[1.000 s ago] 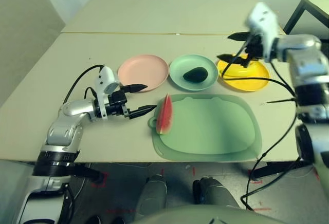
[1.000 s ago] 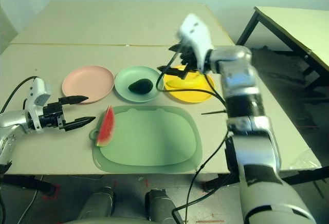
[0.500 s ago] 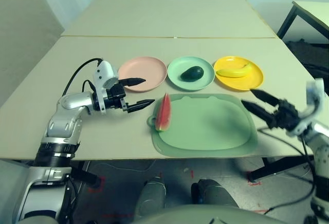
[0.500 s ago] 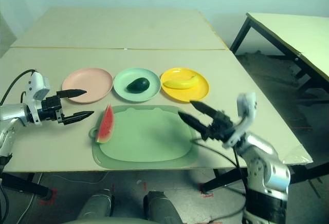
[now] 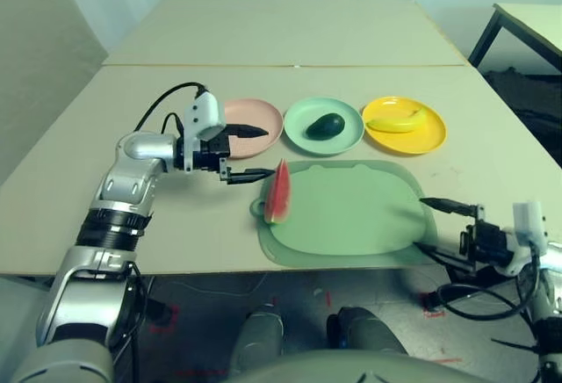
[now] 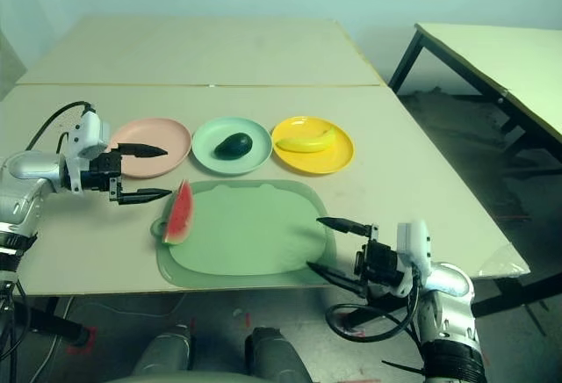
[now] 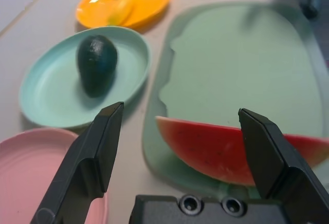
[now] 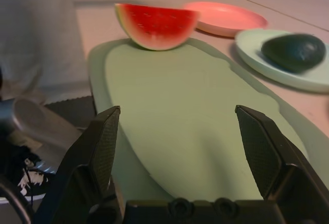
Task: Place the fruits into color-matched plates.
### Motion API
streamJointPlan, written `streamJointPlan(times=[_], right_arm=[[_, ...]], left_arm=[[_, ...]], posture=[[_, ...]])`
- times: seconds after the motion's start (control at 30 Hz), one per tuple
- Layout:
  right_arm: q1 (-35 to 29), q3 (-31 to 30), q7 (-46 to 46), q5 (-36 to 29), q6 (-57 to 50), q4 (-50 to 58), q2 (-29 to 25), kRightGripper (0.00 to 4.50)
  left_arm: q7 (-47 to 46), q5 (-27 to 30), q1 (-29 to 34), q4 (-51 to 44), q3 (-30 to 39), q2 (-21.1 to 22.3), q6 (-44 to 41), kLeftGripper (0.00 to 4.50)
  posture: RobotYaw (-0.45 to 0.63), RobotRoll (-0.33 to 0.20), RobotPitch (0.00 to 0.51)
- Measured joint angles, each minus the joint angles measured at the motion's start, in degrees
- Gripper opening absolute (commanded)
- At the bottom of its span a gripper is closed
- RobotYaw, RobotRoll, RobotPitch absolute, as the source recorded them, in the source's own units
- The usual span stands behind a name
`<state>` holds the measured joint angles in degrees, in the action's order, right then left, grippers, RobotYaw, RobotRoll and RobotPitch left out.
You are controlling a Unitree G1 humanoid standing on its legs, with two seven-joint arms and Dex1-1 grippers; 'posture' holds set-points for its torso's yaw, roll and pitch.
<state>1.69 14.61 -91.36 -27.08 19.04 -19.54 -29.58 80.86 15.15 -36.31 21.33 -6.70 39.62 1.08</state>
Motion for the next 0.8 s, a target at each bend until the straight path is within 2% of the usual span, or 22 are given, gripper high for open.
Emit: streamJointPlan(times=[0.27, 0.4, 0.6, 0.8], right_arm=[[-1.47, -1.41, 1.44, -0.17, 0.35, 0.16, -0.03, 4.47], [-2.73, -1.84, 2.26, -0.59, 0.36, 0.86, -0.04, 4.47], [-2.68, -2.36, 3.67, -1.07, 0.41, 1.18, -0.18, 4.47], [-2.50, -3.15, 4.42, -1.07, 0.47, 1.21, -0.25, 4.47]], left_arm=[[8.32, -2.68, -8.05, 7.07, -3.76, -2.80, 8.47, 4.50], [10.97, -3.51, -11.16, 9.66, -8.98, -2.78, 13.58, 4.50], [11.01, -0.70, -14.70, 10.30, -20.78, -0.34, 18.03, 4.50], [11.02, 4.16, -19.66, 10.57, -28.48, 2.22, 19.57, 4.50]], posture=[[-0.01, 0.000, 0.034], [-0.01, 0.000, 0.033], [-0.02, 0.000, 0.031], [-0.02, 0.000, 0.033]])
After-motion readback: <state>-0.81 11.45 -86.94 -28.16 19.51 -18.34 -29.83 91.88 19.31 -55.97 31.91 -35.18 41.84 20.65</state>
